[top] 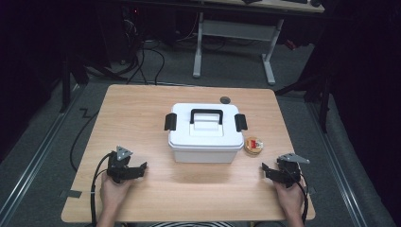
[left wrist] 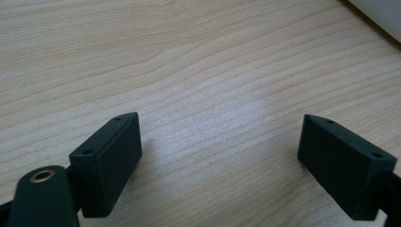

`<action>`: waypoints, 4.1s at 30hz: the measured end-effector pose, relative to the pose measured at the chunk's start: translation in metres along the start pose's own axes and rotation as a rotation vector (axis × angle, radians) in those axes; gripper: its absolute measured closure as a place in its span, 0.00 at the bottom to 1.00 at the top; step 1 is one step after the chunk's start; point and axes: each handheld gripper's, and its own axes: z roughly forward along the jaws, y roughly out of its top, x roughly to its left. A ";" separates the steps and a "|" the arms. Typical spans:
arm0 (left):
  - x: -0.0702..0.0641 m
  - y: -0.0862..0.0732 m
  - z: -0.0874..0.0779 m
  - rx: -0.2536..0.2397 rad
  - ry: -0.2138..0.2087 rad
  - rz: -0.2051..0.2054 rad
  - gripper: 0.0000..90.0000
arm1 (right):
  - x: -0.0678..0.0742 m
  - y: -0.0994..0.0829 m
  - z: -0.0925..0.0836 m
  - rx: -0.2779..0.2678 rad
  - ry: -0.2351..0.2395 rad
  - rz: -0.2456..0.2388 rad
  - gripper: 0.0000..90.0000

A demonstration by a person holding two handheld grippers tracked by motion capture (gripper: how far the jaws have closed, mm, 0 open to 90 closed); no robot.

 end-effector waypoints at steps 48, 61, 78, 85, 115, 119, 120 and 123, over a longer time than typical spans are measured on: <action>0.007 -0.009 -0.021 0.006 -0.012 -0.030 0.35 | 0.000 -0.001 -0.001 0.000 0.001 -0.001 0.35; 0.001 -0.005 -0.030 0.018 -0.069 -0.023 0.38 | 0.000 -0.001 -0.001 0.000 0.001 -0.002 0.35; -0.005 0.014 -0.056 -0.029 -0.112 -0.015 0.34 | 0.000 -0.001 -0.001 0.000 0.002 -0.002 0.35; -0.015 0.032 -0.063 -0.033 -0.127 0.009 0.36 | 0.000 -0.001 -0.001 0.000 0.003 -0.004 0.35; -0.052 0.105 -0.087 -0.125 -0.254 0.047 0.42 | 0.000 -0.001 -0.001 -0.002 0.009 -0.014 0.35; -0.057 0.115 -0.086 -0.133 -0.268 0.048 0.43 | 0.000 -0.001 -0.001 -0.002 0.008 -0.013 0.35; -0.057 0.115 -0.086 -0.133 -0.268 0.048 0.43 | 0.000 -0.001 -0.001 -0.002 0.008 -0.013 0.35; -0.061 0.122 -0.084 -0.137 -0.274 0.063 0.43 | 0.001 -0.001 -0.001 -0.001 0.008 -0.009 0.35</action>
